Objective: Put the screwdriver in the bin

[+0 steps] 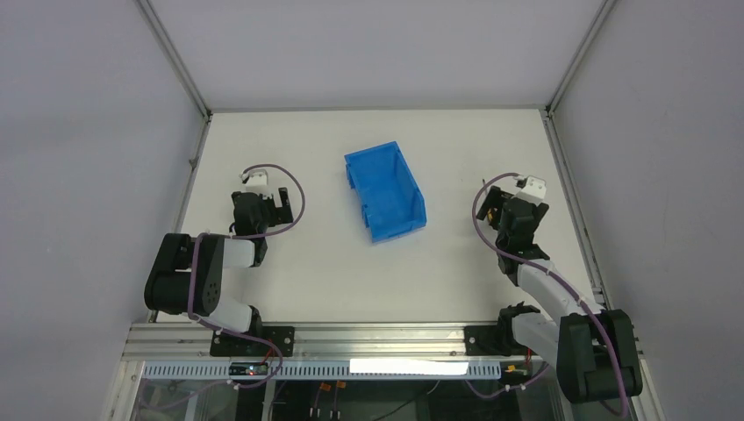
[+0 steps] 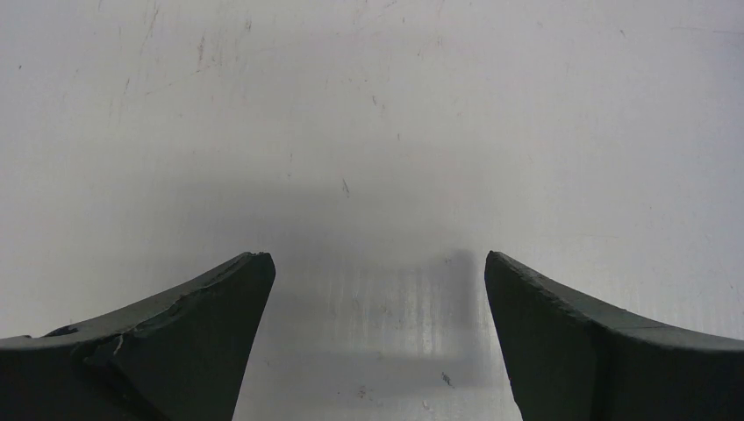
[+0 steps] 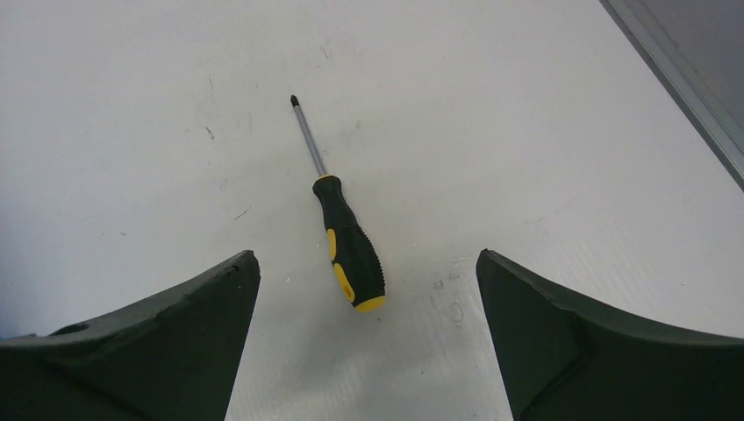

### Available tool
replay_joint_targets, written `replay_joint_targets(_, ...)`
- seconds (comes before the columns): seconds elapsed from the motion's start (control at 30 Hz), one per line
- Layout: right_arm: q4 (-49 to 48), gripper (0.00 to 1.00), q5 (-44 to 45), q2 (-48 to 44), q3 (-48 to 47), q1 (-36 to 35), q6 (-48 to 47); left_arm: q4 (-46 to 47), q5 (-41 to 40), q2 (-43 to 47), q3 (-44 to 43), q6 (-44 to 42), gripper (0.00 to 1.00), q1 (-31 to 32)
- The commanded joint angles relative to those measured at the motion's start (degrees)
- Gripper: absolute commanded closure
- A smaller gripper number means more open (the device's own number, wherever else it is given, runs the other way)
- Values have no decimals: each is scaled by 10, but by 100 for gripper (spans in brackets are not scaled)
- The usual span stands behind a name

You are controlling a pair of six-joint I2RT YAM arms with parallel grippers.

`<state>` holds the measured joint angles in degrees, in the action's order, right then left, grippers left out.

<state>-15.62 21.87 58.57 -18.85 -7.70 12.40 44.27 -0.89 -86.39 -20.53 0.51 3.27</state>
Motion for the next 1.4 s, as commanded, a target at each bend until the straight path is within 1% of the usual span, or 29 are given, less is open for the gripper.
replay_joint_targets(0.0, -27, 2, 56, -10, -2, 0, 30, 22, 11, 0, -12, 3, 0, -5)
replay_joint_targets(0.1, 22, 2, 78, -6, -40, 0, 39, 22, 11, 0, -12, 3, 0, -4)
replay_joint_targets(0.2, 128, 3, -14, 9, -119, 0, -3, 23, 11, 1, -12, 4, 0, -5)
replay_joint_targets(0.23, 147, 4, -53, 23, -144, 0, -22, 22, 11, 0, -12, 4, 0, -5)
replay_joint_targets(0.27, 183, 5, -61, 34, -174, 0, -28, 22, 11, 1, -12, 4, 0, -4)
replay_joint_targets(0.4, 413, 6, -61, 164, -345, 3, -39, 22, 11, 1, -12, 3, 0, -4)
replay_joint_targets(0.43, 456, 6, -64, 196, -390, 3, -46, 23, 11, 1, -12, 3, 0, -4)
replay_joint_targets(0.5, 512, 7, -82, 252, -434, 4, -62, 22, 11, 2, -12, 4, 0, -5)
replay_joint_targets(0.6, 560, 11, -106, 320, -483, 6, -77, 23, 11, 1, -12, 3, 0, -4)
replay_joint_targets(0.67, 576, 15, -116, 355, -502, 7, -83, 22, 11, 0, -12, 3, 0, -5)
replay_joint_targets(0.83, 577, 26, -100, 420, -524, 11, -90, 23, 12, 1, -12, 3, 0, -5)
replay_joint_targets(0.97, 565, 32, -89, 457, -535, 29, -97, 22, 11, 1, -12, 4, 0, -5)
replay_joint_targets(1.1, 558, 45, -105, 482, -536, 40, -104, 23, 11, 1, -12, 4, 0, -4)
replay_joint_targets(1.13, 555, 50, -110, 484, -534, 41, -104, 22, 12, 1, -12, 3, 0, -4)
replay_joint_targets(1.3, 551, 91, -140, 481, -528, 40, -110, 22, 11, 1, -12, 3, 0, -4)
replay_joint_targets(1.33, 554, 98, -144, 477, -530, 40, -112, 23, 11, 1, -12, 4, 0, -5)
replay_joint_targets(1.37, 560, 100, -148, 467, -534, 40, -115, 23, 11, 0, -12, 3, 0, -4)
